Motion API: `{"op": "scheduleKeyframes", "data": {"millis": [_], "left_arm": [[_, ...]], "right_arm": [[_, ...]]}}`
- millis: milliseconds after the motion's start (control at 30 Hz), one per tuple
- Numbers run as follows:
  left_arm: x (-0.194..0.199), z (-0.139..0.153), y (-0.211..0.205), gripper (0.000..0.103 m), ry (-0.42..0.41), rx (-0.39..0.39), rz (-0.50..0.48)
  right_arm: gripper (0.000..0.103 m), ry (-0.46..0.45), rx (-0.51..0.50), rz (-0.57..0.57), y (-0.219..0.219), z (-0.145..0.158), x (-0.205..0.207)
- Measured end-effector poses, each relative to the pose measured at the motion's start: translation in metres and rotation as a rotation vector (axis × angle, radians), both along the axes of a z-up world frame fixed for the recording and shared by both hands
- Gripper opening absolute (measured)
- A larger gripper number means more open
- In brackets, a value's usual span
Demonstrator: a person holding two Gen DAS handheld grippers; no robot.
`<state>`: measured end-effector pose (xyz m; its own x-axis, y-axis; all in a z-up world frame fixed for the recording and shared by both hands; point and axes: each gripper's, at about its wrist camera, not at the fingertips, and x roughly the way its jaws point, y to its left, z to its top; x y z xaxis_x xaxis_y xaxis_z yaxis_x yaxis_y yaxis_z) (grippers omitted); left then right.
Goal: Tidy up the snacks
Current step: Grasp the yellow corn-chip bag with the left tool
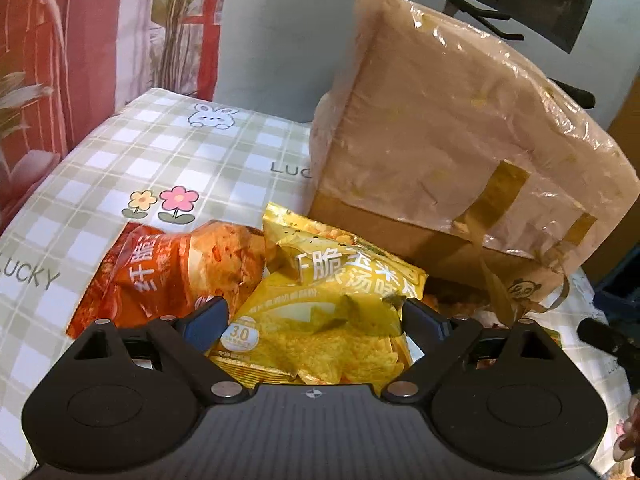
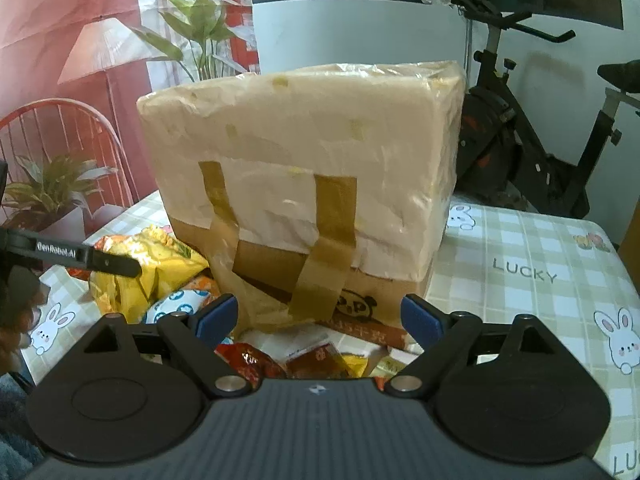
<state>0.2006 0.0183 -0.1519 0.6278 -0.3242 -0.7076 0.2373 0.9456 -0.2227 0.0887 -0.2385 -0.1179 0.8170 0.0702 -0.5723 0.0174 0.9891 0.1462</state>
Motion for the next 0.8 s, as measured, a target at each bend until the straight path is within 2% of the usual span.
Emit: {"op": "scheduleKeyframes", "data": {"millis": [200, 300, 500, 567, 800], "left_arm": [[0.006, 0.001, 0.000, 0.095, -0.003, 0.012, -0.064], [0.008, 0.000, -0.002, 0.095, -0.009, 0.043, -0.094], [0.020, -0.013, -0.005, 0.095, 0.035, 0.069, -0.079], [0.017, -0.013, -0.006, 0.095, 0.024, 0.086, -0.086], [0.000, -0.016, 0.008, 0.096, 0.038, 0.046, -0.081]], "right_arm": [[0.091, 0.014, 0.001, -0.015, -0.003, -0.004, 0.000], [0.091, 0.024, 0.002, -0.020, -0.004, -0.006, 0.000], [0.091, 0.037, 0.011, -0.016, -0.004, -0.011, 0.002], [0.091, 0.039, 0.010, -0.014, -0.004, -0.012, 0.002], [0.091, 0.060, 0.019, -0.017, -0.006, -0.017, 0.001]]}}
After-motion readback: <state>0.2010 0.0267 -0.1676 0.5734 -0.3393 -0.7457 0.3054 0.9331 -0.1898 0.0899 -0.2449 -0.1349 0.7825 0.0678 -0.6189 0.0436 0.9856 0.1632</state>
